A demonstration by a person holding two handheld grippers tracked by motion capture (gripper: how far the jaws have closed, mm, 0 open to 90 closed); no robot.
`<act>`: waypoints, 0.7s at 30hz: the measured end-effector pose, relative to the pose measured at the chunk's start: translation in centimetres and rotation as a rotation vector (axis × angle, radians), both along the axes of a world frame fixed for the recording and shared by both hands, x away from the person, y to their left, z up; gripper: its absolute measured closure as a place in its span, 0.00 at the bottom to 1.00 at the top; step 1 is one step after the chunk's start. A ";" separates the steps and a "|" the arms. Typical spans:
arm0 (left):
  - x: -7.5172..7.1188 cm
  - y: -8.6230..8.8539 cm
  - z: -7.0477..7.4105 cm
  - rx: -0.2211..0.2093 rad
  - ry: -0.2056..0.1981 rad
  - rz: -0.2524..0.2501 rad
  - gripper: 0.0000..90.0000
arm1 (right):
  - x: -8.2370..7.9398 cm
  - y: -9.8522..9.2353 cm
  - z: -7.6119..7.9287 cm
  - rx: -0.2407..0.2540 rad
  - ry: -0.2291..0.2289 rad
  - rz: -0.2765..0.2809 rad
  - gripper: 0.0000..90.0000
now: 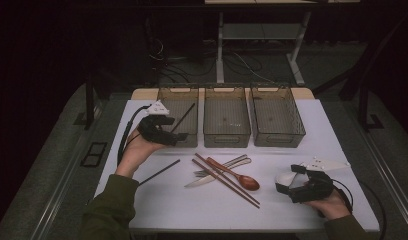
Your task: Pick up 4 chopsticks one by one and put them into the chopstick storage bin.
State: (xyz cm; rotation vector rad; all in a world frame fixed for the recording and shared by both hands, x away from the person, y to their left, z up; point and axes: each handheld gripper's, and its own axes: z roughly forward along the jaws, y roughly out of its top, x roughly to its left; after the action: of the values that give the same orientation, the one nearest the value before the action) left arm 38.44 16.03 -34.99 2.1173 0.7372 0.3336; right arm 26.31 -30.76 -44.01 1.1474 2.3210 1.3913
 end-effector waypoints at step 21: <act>-6.5 2.2 -2.4 0.001 -0.048 -0.025 0.24 | -0.1 0.0 0.0 0.000 -0.002 0.003 0.01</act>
State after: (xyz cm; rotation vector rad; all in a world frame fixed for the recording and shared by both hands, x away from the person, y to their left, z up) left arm 31.90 18.25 -37.35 2.1108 0.6823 0.3696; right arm 26.23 -30.73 -43.98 1.1434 2.3220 1.3931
